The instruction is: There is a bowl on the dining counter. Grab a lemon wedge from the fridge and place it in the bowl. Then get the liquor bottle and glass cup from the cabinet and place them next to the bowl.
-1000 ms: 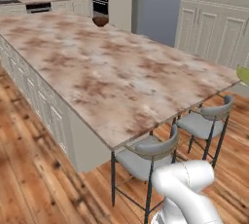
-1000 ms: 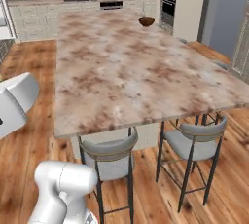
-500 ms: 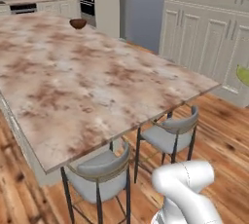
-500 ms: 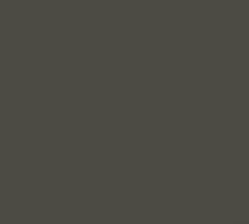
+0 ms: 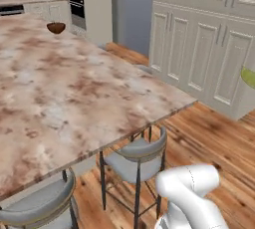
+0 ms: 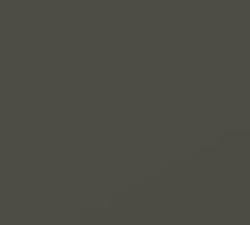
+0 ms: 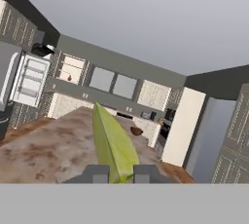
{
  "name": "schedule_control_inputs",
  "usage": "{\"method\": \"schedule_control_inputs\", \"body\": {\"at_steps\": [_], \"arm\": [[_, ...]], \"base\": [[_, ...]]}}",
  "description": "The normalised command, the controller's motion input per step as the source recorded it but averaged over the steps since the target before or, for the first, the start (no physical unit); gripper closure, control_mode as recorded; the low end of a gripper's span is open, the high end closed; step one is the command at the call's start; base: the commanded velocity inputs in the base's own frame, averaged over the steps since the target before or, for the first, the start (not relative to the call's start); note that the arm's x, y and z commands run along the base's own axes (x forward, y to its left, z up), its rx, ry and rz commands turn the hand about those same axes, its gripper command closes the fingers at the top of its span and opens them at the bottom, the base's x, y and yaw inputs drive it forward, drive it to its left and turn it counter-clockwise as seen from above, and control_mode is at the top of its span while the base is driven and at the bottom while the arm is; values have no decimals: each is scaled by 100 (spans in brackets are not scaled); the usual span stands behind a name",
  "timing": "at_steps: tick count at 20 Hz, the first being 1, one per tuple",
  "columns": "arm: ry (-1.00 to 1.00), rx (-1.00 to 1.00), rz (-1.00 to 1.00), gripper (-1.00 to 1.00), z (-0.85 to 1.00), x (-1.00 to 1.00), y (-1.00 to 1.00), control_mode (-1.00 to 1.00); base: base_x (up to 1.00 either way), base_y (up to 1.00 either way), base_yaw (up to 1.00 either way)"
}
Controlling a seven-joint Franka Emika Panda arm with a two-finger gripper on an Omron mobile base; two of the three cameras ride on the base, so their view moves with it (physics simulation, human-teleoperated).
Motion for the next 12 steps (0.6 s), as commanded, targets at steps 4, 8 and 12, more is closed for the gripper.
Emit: {"method": "schedule_control_inputs", "body": {"at_steps": [4,8,12], "arm": [[0,0,0,100,0,0,0,100],[0,0,0,100,0,0,0,100],[0,0,0,100,0,0,0,100]], "base": [[45,-100,6],[44,-100,7],[52,-100,11]]}}
